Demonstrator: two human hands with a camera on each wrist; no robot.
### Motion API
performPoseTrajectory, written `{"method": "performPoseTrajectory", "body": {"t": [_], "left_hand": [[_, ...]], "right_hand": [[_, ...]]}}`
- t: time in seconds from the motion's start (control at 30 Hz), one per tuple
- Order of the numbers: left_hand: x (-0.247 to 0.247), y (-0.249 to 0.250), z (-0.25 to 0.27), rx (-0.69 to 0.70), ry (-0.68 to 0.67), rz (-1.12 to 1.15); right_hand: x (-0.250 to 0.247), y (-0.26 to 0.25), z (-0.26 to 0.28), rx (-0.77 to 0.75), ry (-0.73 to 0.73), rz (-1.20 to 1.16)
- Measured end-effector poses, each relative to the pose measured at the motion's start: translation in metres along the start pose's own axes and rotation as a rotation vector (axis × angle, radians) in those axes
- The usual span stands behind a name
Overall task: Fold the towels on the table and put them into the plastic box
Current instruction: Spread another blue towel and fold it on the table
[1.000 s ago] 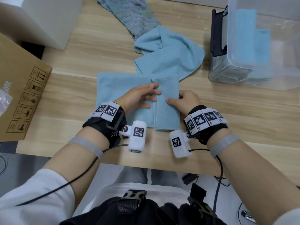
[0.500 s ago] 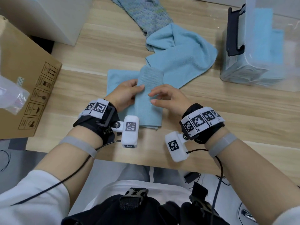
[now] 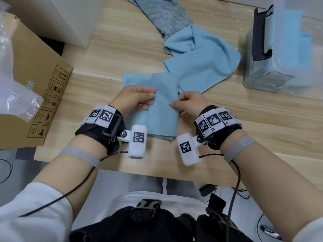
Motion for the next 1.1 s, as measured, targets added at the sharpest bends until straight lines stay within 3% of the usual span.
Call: {"method": "performPoseTrajectory", "body": {"t": [0.2,0.33,0.4,0.5,0.57,0.63,0.83,1.0,1.1], "left_hand": [[-0.02,-0.011,0.013,-0.132,-0.028,0.207],[-0.048,-0.017,0.024,-0.162,0.059,0.389],[-0.066,-0.016,0.027,-0.126,0.189,0.317],[-0.085,-0.007,0.025,-0.02,0.291,-0.008],[-0.084,-0.005,0.023,-0.016,0.26,-0.08],[-0.078,-0.006,0.02,-0.054,0.194,-0.094],[-0.046,0.001,0.02,-0.132,0.035,0.043],[-0.016,0.039,0.014,0.032,-0.014,0.152],[0.022,0.079,0.01,0.17,-0.131,0.283]], "right_hand": [[0.039,-0.051,0.033,-0.252,-0.26,-0.068],[0.073,-0.069,0.036,-0.297,-0.428,0.05],[0.082,-0.073,0.032,-0.304,-0.417,0.075],[0.075,-0.074,0.016,-0.327,-0.208,0.12],[0.072,-0.069,0.008,-0.282,-0.156,0.154],[0.075,-0.061,0.005,-0.207,-0.205,0.104],[0.063,-0.05,0.005,-0.1,-0.244,-0.229],[0.017,-0.06,0.02,-0.194,-0.177,-0.233],[-0.02,-0.066,0.04,-0.287,-0.181,-0.33]]}}
Point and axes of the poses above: each hand's wrist, its own z-axis away from the middle knuckle, its own x-axis out of the palm, y = z × x, the point moved 8 cm from there along -z, towards the middle knuckle, and after that the axes turned 9 degrees about x, right-handed, at the moved point
